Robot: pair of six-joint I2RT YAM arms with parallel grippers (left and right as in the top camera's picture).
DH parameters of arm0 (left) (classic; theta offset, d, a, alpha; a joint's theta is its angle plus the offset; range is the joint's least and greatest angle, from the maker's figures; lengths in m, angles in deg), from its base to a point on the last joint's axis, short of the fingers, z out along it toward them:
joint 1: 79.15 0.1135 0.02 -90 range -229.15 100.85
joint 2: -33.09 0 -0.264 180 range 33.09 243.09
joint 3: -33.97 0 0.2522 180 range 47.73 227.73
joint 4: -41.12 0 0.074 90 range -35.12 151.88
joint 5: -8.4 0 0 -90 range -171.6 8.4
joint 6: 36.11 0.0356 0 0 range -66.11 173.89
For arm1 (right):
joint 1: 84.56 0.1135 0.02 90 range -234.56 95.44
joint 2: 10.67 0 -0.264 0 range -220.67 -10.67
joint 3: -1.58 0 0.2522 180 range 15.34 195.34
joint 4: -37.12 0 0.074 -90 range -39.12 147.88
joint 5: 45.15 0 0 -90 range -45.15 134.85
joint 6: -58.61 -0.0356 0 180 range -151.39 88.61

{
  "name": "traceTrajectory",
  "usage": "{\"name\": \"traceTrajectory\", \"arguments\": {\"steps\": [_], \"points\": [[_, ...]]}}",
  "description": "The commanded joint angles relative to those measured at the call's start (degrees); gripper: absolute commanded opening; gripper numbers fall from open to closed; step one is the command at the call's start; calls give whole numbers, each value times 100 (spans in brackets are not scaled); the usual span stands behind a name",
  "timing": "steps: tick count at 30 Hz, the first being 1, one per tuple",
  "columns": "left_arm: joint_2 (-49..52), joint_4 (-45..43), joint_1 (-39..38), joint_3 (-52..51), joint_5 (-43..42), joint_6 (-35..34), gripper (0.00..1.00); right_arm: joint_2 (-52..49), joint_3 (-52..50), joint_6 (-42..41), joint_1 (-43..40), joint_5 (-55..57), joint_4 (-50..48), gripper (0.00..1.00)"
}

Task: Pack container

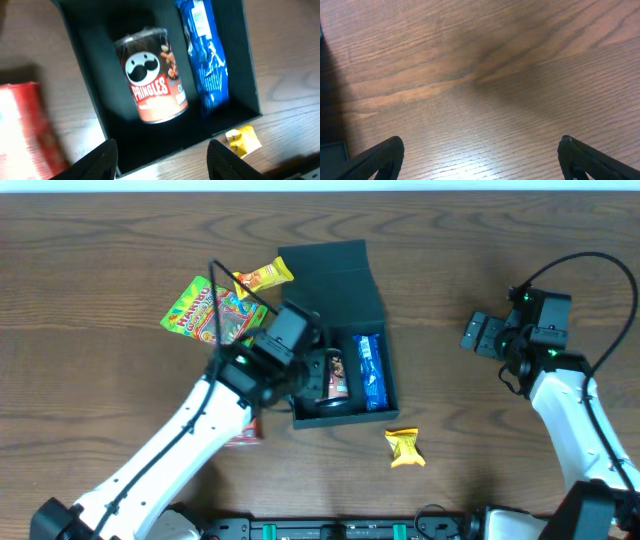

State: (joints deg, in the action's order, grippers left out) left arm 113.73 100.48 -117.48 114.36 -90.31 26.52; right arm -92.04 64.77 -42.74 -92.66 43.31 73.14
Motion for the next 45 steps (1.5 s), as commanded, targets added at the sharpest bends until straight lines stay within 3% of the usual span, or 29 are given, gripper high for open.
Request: {"name": "traceTrajectory", "arguments": {"steps": [1,6,8,11,12,15,20,26,31,38,45], "points": [[31,227,-109,98,850,-474,58,35,42,-59,-35,2,2,99],[-17,1495,-109,98,2144,-1757,62,35,42,-59,-35,2,2,99],[-15,2009,-107,98,2715,-2184,72,35,42,-59,-35,2,2,99],[-13,2225,-107,76,3217,-1961,96,35,42,-59,-35,2,2,99],[-13,2175,-107,52,3246,-1628,98,35,42,-59,-35,2,2,99],[-13,2142,-66,-48,3150,-938,95,35,42,-59,-35,2,2,99],[-13,2114,297,-243,2973,-787,95,35,42,-59,-35,2,2,99],[-13,1508,1169,-422,1486,284,95,35,42,-59,-35,2,2,99],[-13,1178,1679,-918,1088,428,95,35,42,-59,-35,2,2,99],[-13,142,1775,-2085,597,417,95,35,42,-59,-35,2,2,99],[-11,-457,1775,-2588,1014,260,95,35,42,-59,-35,2,2,99]]}}
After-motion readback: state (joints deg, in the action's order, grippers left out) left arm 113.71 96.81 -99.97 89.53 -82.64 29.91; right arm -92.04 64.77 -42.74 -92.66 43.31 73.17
